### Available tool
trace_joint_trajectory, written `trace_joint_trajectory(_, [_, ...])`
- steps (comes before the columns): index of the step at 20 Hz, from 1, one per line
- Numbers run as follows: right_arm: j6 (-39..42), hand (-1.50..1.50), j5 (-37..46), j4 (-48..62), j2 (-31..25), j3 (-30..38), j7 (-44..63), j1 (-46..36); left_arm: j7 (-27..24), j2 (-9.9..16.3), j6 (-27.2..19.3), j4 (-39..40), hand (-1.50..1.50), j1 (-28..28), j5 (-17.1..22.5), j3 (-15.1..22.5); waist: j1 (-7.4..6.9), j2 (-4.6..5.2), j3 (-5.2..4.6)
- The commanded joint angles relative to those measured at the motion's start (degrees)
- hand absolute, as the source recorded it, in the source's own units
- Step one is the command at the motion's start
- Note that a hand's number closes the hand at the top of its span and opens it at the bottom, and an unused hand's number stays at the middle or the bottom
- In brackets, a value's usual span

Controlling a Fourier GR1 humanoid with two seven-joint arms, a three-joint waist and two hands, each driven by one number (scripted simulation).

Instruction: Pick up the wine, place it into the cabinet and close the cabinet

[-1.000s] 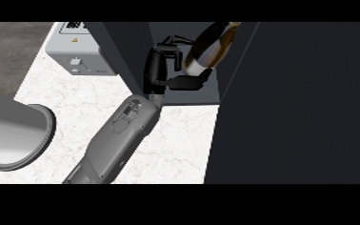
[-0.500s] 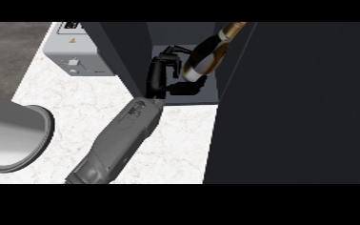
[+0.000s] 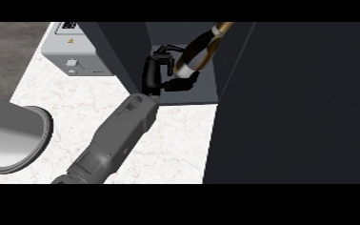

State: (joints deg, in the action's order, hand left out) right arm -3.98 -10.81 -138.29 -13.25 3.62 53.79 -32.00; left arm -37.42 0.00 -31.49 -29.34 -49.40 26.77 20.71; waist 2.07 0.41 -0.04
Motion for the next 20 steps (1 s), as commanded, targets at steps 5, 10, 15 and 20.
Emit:
trace_joint_trajectory(5, [-1.07, -1.50, -3.44, -3.64, 0.44, 1.12, 2.27, -0.93, -5.82, 0.00, 5.92, 8.06, 1.50, -3.92, 6.11, -6.51, 0.67, 0.24, -0.04])
trace_joint_trajectory(10, [0.68, -1.50, -5.98, -1.46, 0.14, 2.58, 0.80, -0.88, -5.07, 0.00, 4.98, 13.36, 1.50, -7.23, 6.52, -6.91, 0.66, 0.28, 0.00])
trace_joint_trajectory(15, [-0.05, -1.50, -5.04, -0.43, 0.63, 0.95, 2.02, -3.50, -6.77, 0.00, 6.12, 17.68, 1.50, -10.24, 7.14, -9.71, 1.14, 0.58, -0.04])
trace_joint_trajectory(20, [-0.20, -1.50, -4.05, -1.75, 1.38, 0.02, 1.91, -2.28, -7.02, 0.00, -1.17, 21.74, 1.50, -14.00, 4.88, -9.02, 1.83, 0.71, -0.01])
